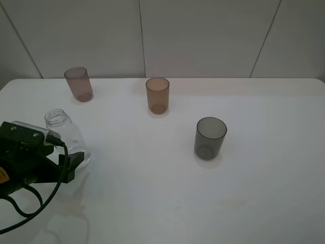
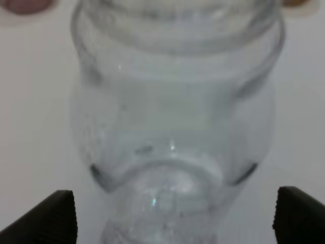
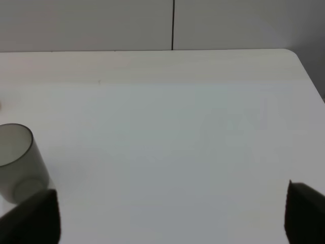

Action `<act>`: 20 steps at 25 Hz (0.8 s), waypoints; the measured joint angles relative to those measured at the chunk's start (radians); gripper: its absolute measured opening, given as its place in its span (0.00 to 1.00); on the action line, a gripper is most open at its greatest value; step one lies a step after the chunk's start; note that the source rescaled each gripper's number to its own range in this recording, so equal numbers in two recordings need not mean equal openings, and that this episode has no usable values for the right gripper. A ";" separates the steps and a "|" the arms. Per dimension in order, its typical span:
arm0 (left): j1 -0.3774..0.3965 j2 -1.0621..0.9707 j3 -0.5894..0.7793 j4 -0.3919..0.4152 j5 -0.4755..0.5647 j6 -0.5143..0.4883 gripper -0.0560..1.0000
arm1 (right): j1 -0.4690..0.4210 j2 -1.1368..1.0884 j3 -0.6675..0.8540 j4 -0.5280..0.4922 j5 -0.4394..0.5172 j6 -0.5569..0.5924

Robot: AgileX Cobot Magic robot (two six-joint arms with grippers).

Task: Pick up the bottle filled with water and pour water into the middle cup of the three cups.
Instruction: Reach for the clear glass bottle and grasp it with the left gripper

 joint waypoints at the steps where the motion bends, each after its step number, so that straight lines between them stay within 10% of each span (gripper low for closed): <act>1: 0.000 0.015 0.000 -0.007 -0.001 0.003 1.00 | 0.000 0.000 0.000 0.000 0.000 0.000; 20: 0.000 0.039 -0.083 -0.006 -0.014 0.010 1.00 | 0.000 0.000 0.000 0.000 0.000 0.000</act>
